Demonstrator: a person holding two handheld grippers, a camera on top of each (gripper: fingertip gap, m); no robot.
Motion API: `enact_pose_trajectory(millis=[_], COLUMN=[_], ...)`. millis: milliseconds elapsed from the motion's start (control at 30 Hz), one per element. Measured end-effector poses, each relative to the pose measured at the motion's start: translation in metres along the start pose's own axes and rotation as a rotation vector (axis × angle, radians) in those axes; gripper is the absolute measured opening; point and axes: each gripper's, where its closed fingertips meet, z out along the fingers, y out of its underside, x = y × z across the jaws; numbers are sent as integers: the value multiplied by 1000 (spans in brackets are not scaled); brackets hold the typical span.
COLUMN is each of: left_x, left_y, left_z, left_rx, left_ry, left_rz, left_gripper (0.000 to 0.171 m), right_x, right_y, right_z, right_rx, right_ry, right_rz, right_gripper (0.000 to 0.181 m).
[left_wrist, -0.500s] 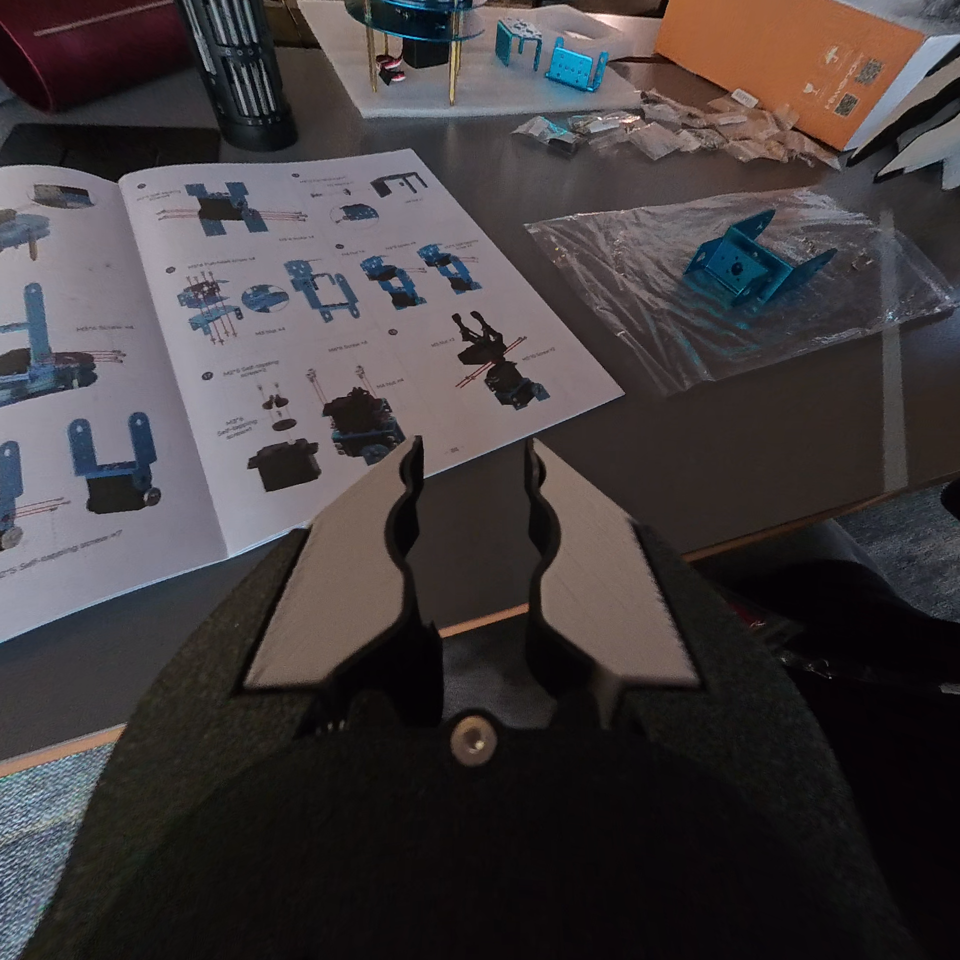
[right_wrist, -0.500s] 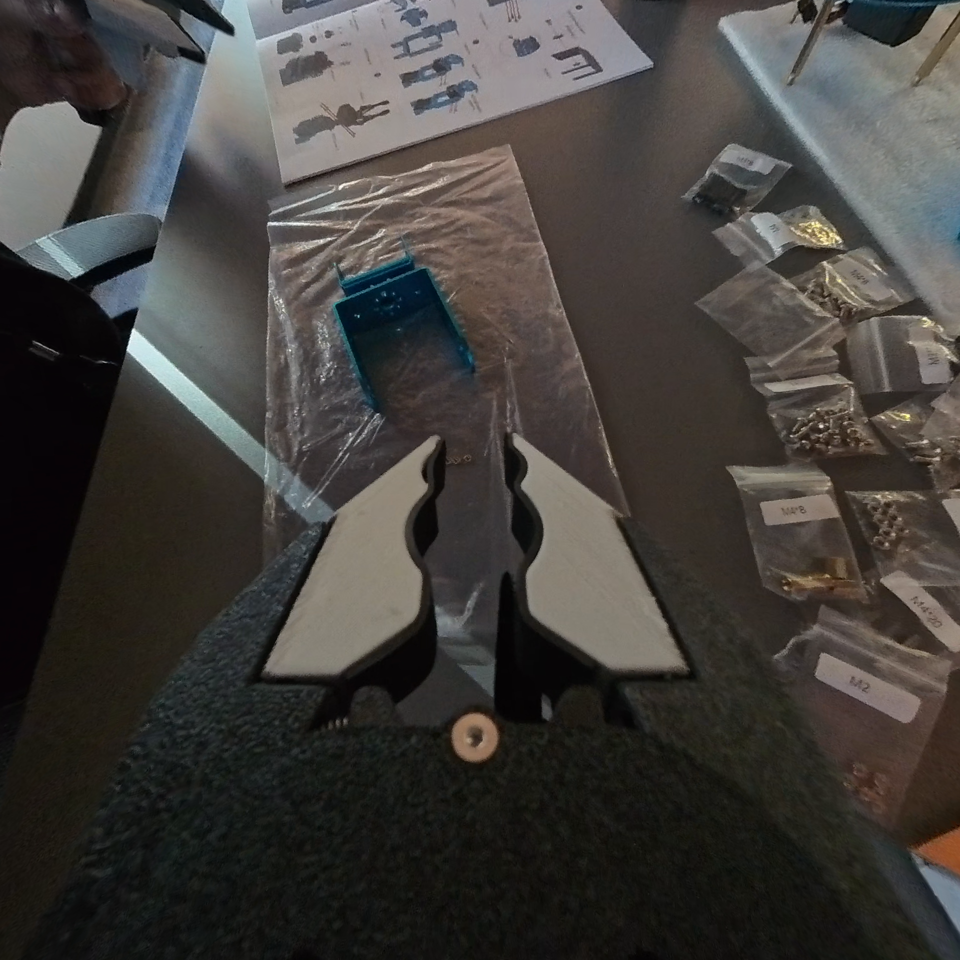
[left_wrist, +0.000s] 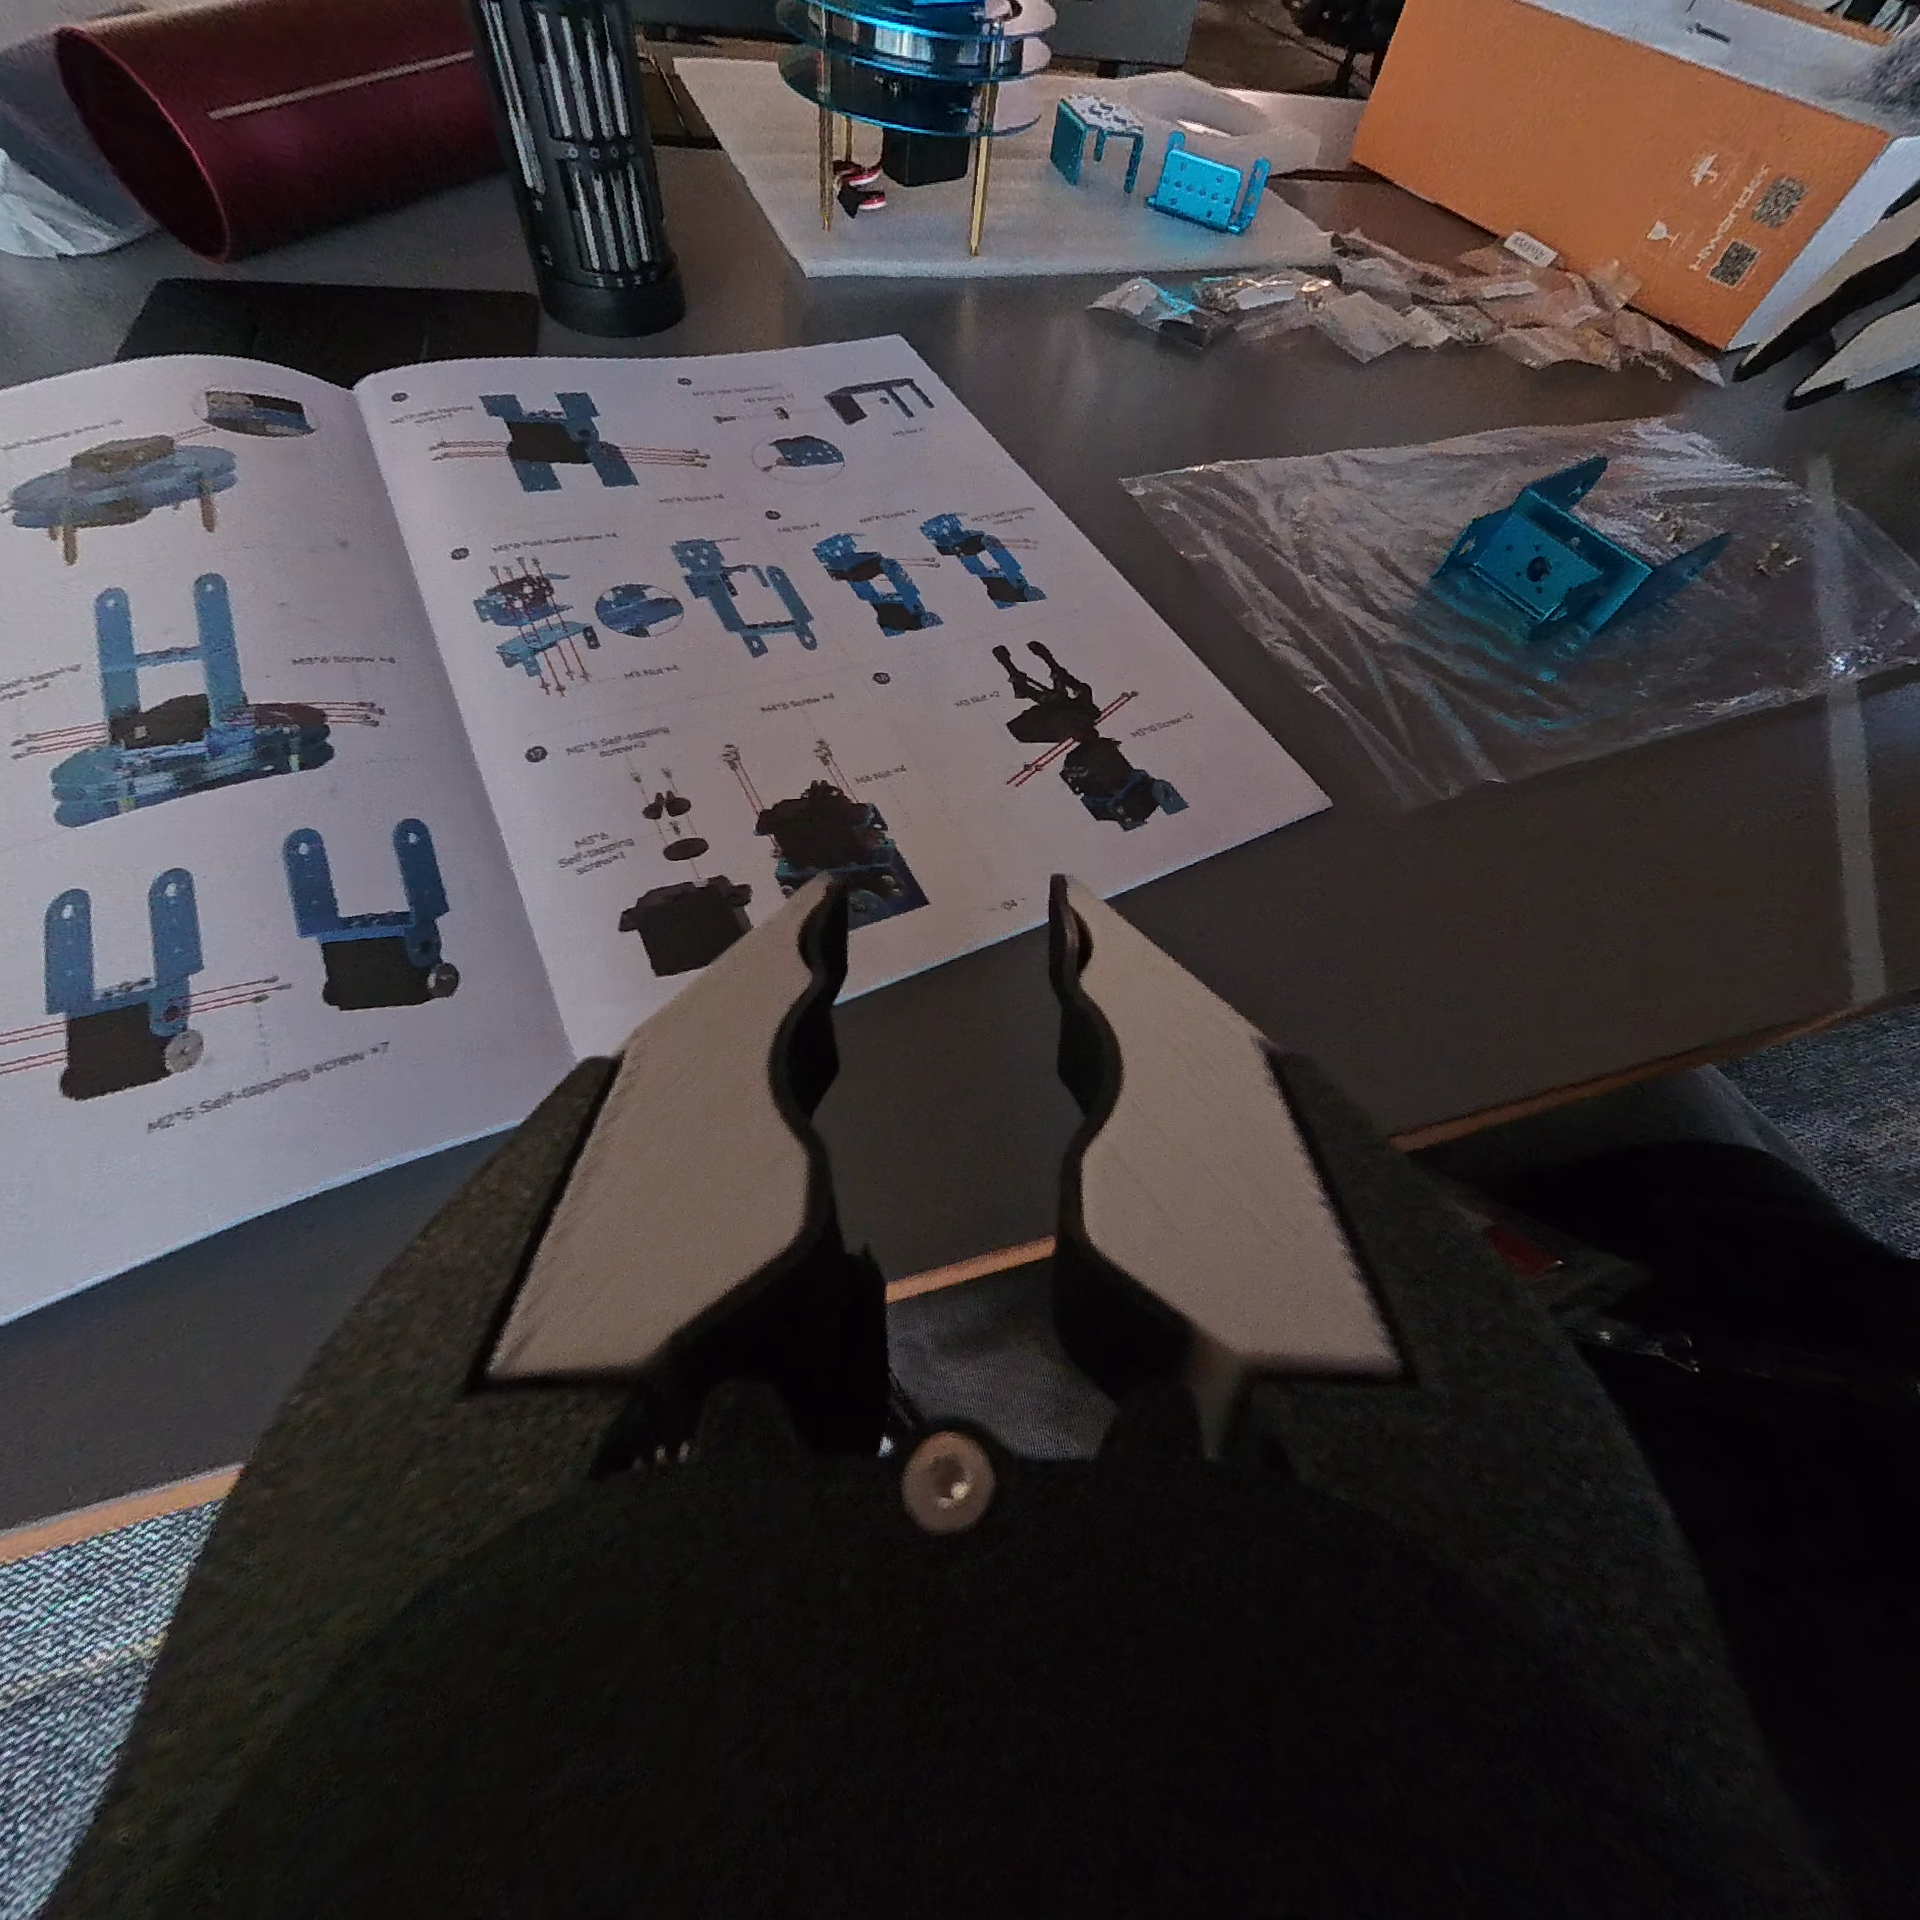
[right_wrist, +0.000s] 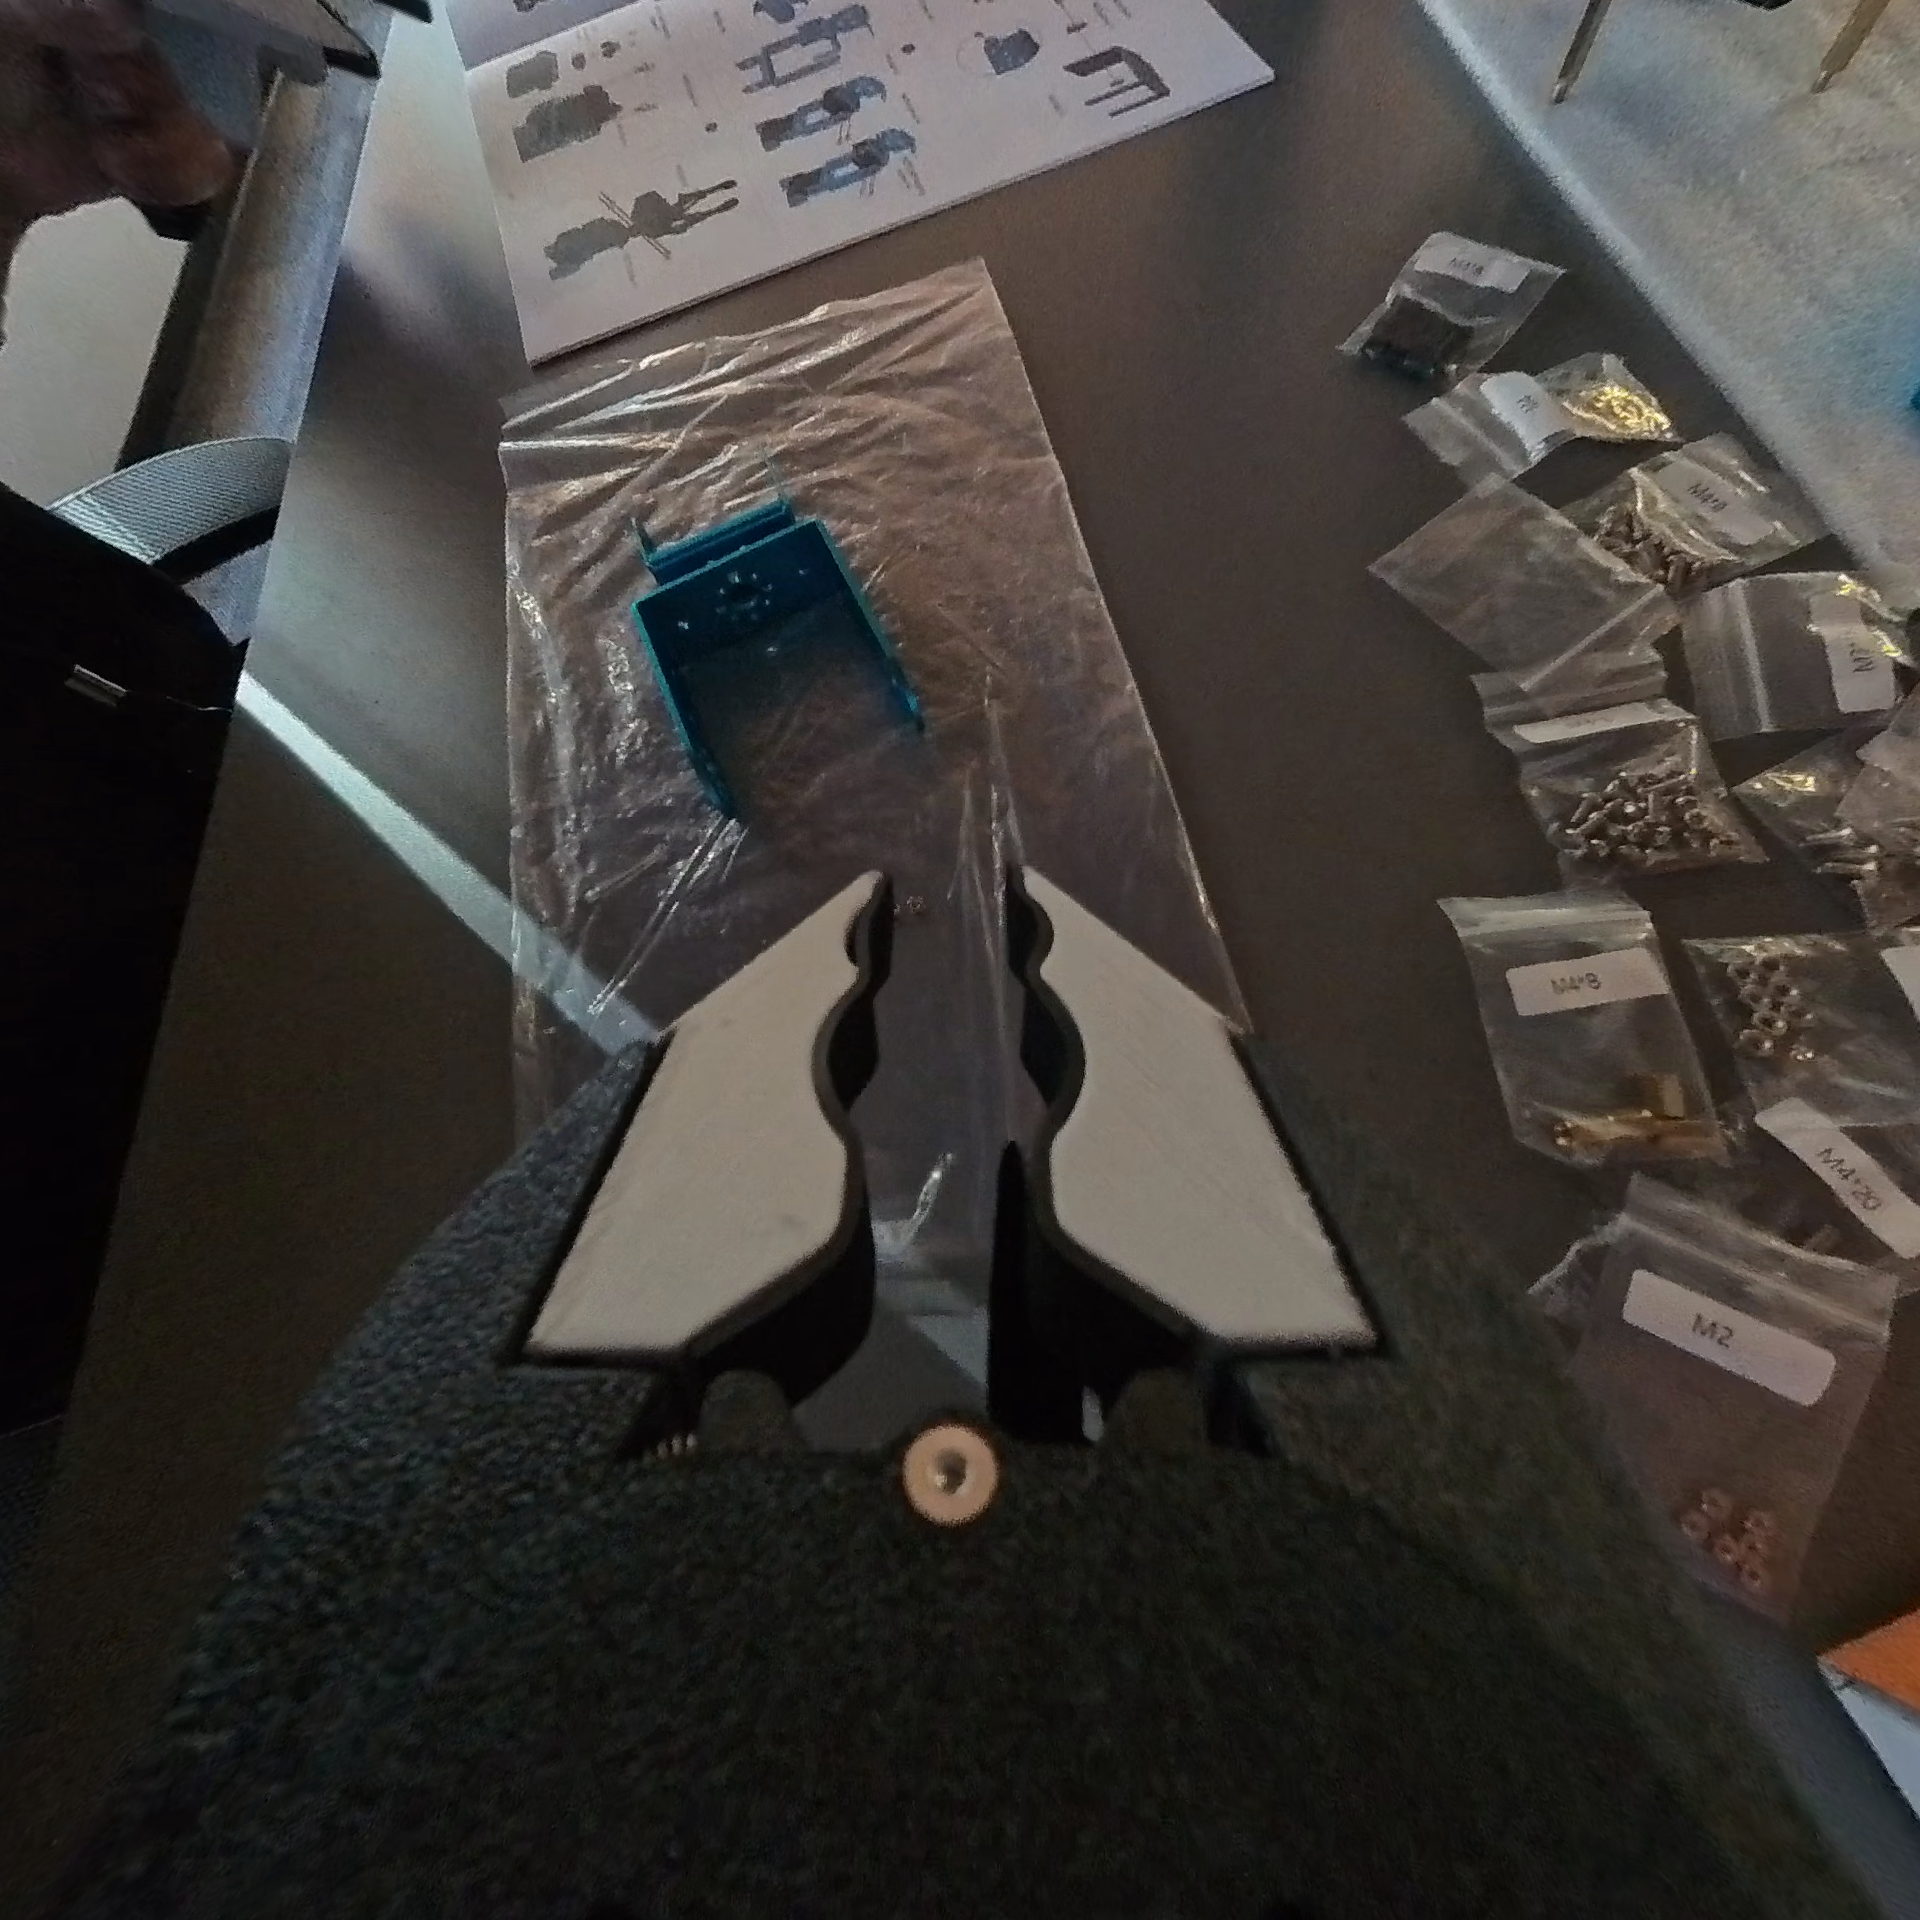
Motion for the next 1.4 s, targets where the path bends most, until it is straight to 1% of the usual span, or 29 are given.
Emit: enact_pose_trajectory(millis=[367, 633, 767, 933, 1167, 1400], left_x=[0, 2, 4, 15, 35, 58], left_y=[-1, 1, -2, -12, -17, -22], left_z=[1, -5, -2, 7, 25, 43], left_rx=[5, 15, 15, 10, -28, -71], left_ry=[-1, 3, 22, 44, 84, 131], left_rz=[6, 10, -2, 37, 77, 129], left_gripper=[37, 38, 37, 38, 37, 37], right_x=[2, 1, 0, -5, -15, -28], right_y=[14, 13, 14, 17, 29, 29], right_z=[4, 4, 1, 3, 15, 18], right_rx=[-67, -65, -73, -103, -176, -173], right_ry=[10, 14, 23, 28, 11, -34], right_rz=[-14, -16, -29, -59, -104, -126], right_gripper=[21, 20, 20, 21, 20, 19])
